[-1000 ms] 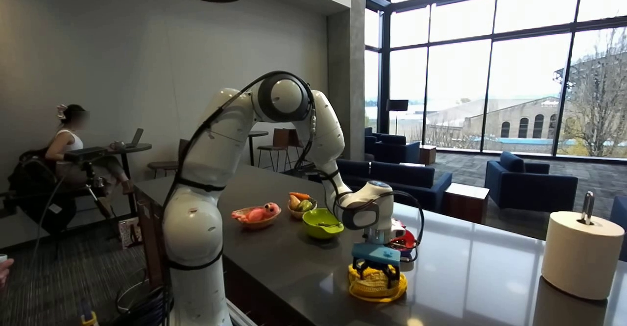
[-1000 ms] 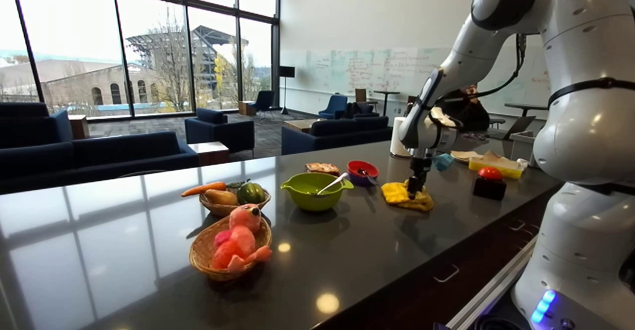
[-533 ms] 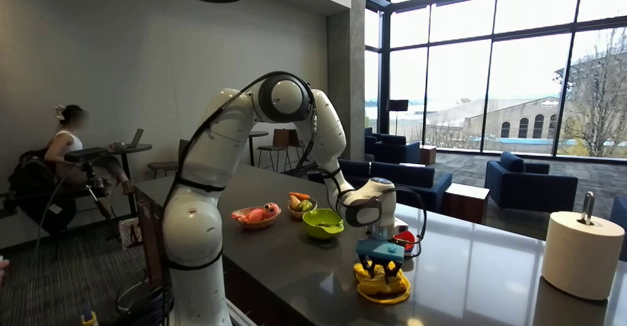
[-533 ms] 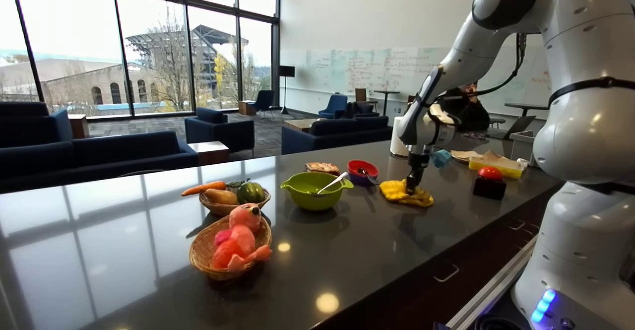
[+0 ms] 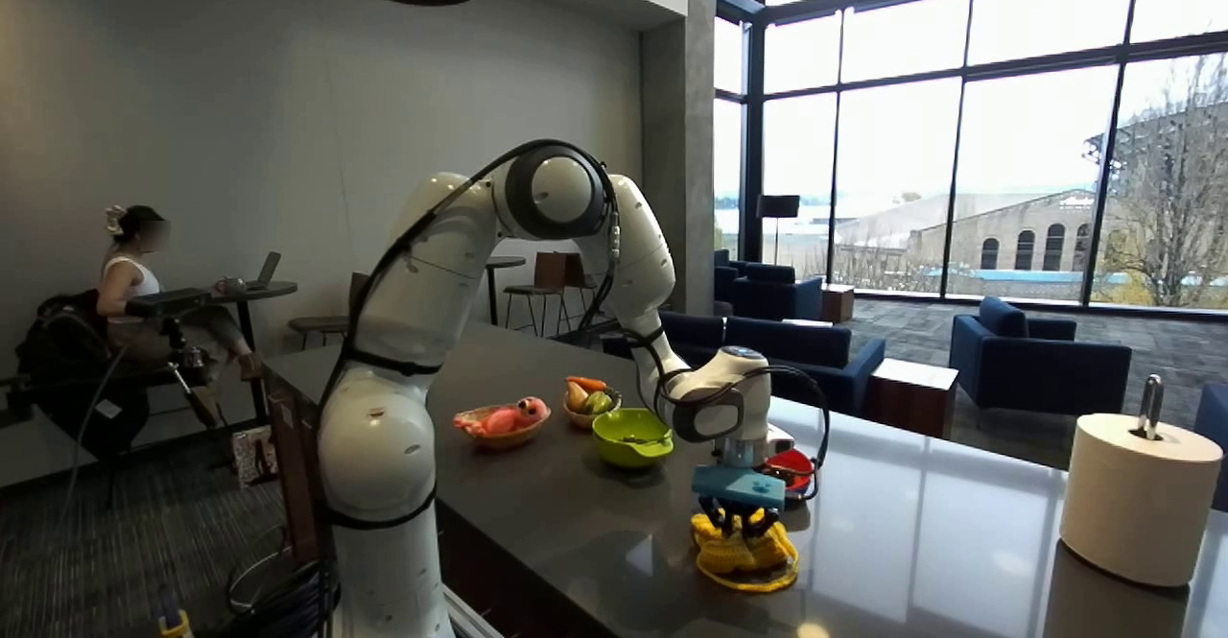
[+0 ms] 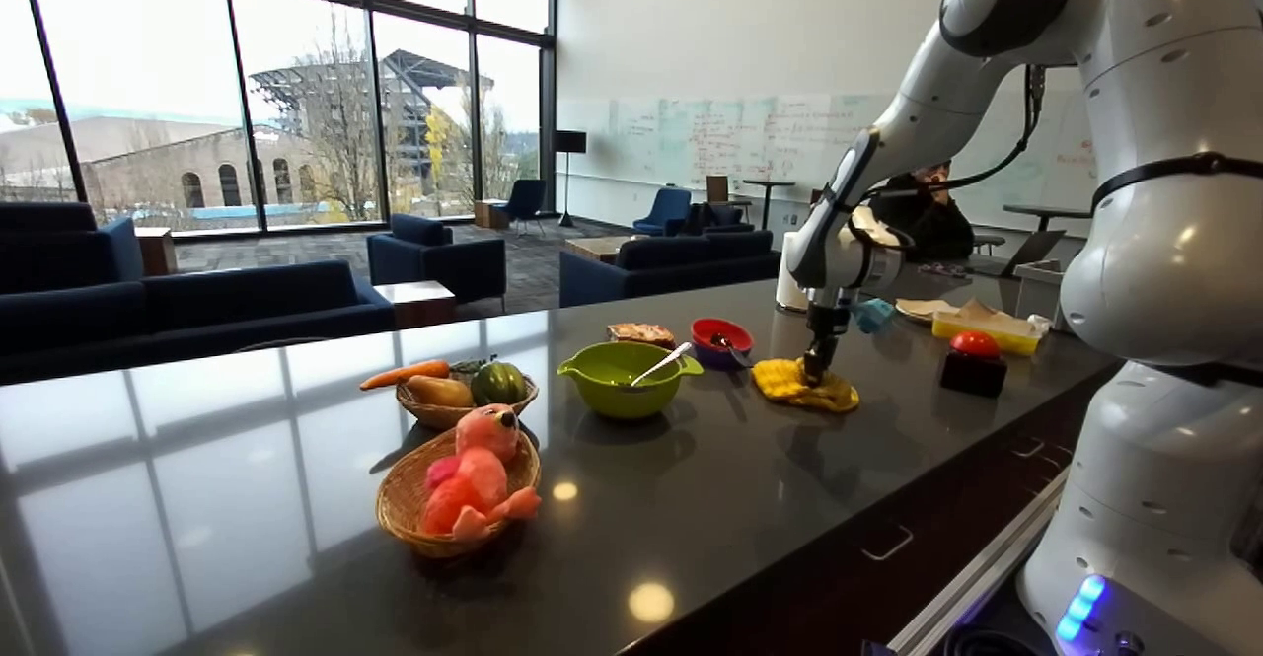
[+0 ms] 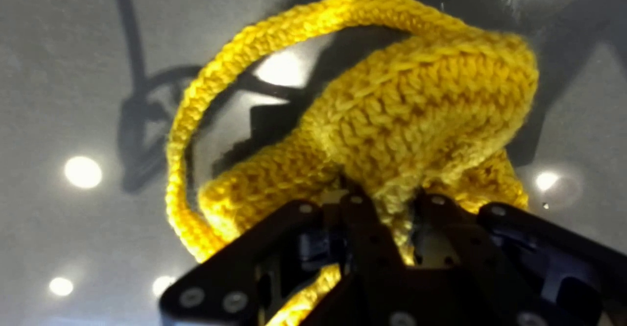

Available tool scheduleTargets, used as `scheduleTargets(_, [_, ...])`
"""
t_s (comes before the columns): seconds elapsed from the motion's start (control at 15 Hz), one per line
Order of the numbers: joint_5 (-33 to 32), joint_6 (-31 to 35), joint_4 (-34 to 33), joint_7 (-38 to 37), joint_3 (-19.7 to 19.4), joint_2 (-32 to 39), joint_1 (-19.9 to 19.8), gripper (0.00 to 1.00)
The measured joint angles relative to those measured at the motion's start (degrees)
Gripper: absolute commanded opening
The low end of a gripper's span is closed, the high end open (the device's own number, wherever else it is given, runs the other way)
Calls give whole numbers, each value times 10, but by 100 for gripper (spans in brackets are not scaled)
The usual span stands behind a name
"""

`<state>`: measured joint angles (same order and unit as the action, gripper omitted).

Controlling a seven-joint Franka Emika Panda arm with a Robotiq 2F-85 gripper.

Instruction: Use the towel to wipe the kitchen countertop

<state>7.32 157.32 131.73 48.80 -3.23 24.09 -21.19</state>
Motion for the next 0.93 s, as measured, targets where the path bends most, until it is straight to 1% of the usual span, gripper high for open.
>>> scheduleTargets(0.33, [16, 0, 21, -21, 44, -13, 5, 4])
scheduleTargets(0.73, [24, 5, 67, -68, 84, -39, 31, 4])
scheduleTargets(0.93, [41, 17, 100, -83, 105, -56, 47, 4])
